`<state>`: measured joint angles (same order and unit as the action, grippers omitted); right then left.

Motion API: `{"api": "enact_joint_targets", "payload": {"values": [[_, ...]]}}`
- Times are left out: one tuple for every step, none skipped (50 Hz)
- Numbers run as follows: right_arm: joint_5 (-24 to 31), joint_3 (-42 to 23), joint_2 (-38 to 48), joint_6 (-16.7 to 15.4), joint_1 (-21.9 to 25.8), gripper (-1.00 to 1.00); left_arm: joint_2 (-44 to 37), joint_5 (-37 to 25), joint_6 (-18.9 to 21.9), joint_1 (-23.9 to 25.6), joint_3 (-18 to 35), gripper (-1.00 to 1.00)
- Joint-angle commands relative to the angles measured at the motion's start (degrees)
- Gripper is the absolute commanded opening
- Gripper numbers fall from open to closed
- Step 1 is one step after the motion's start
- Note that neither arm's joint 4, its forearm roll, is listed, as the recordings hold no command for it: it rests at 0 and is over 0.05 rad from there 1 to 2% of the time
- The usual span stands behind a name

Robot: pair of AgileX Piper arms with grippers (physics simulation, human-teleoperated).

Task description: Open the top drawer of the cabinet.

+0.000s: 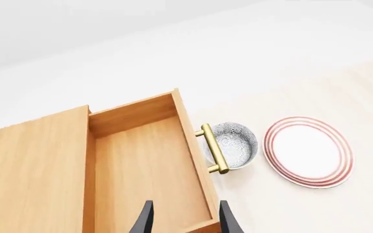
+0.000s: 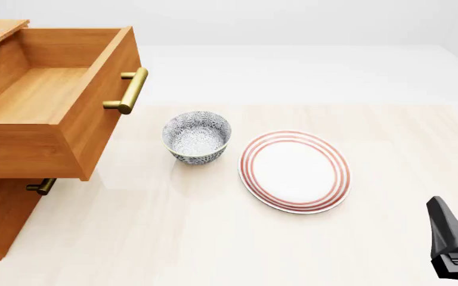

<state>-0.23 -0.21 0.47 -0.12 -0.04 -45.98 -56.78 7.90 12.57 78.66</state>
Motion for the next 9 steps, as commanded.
{"api": "enact_joint_targets", "payload": {"values": [[0.1,0.0,-0.1,0.0,0.0,1.00,0.8,-1.5,0.3,-0.9,1.6,1.00],[0.1,0.0,-0.1,0.0,0.0,1.00,1.1,-1.7,0.5,-1.3,1.9,1.00],[0.1,0.0,-0.1,0.0,0.0,1.00,1.0,-1.8,0.5,-1.2,2.0,1.00],[0.1,0.0,-0.1,0.0,0.0,1.00,1.0,-1.8,0.5,-1.2,2.2,1.00],[0.1,0.0,-0.1,0.0,0.0,1.00,1.1,-2.0,0.7,-1.4,2.3,1.00],[0.1,0.0,-0.1,0.0,0.0,1.00,1.2,-2.2,0.7,-1.5,2.5,1.00],[0.1,0.0,-0.1,0.0,0.0,1.00,1.3,-2.3,0.7,-1.4,2.7,1.00],[0.1,0.0,-0.1,0.0,0.0,1.00,1.5,-2.4,0.9,-1.7,2.9,1.00],[0.1,0.0,-0.1,0.0,0.0,1.00,1.6,-2.6,0.9,-1.9,3.0,1.00]]}}
